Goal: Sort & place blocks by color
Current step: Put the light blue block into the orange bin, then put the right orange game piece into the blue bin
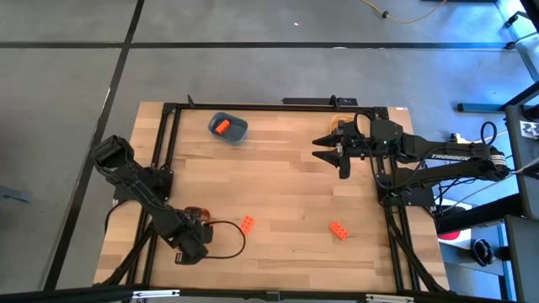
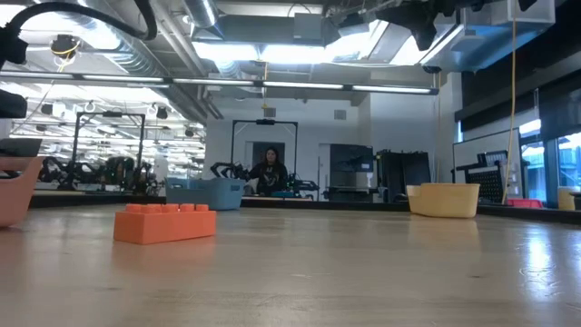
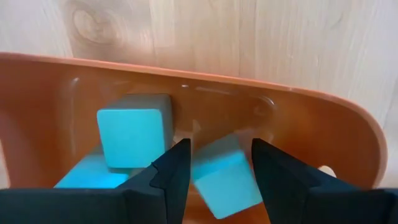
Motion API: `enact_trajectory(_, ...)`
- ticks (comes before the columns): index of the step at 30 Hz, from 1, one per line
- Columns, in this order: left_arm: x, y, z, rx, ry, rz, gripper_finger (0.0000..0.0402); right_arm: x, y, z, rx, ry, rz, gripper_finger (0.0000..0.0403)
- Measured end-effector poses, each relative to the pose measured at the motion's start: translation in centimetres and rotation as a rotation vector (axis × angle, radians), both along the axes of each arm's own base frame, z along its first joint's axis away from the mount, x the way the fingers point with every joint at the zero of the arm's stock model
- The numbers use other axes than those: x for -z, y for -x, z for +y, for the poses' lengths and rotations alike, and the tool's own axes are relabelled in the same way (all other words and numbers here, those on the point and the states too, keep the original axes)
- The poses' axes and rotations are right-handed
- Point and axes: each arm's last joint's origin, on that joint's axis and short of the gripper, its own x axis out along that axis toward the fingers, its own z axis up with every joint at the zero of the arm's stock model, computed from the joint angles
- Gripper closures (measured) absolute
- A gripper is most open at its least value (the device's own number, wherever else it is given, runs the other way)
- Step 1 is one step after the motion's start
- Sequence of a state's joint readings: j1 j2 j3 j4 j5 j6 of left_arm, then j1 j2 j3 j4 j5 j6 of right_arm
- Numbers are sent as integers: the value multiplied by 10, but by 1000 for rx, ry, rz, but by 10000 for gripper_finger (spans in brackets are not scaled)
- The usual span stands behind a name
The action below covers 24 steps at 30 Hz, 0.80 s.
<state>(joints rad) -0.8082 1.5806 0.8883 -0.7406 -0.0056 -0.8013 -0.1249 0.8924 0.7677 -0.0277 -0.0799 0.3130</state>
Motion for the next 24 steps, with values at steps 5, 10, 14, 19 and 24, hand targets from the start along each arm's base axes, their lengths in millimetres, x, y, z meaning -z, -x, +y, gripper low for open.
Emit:
enact_trajectory(5, 0, 1, -1, 6, 28, 29, 240, 0, 0, 0, 0, 0, 0, 189)
enact_trajectory(10, -5, 2, 0, 8, 55, 29, 239, 0, 0, 0, 0, 0, -1, 189)
enact_trajectory(14, -15, 1, 5, -7, 79, -8, 234, 0, 0, 0, 0, 0, -1, 189)
enact_trajectory(19, -27, 0, 13, -31, 96, -49, 211, 0, 0, 0, 0, 0, -1, 189)
enact_trajectory(24, -36, -1, 19, -41, 125, -75, 186, 0, 0, 0, 0, 0, -1, 189)
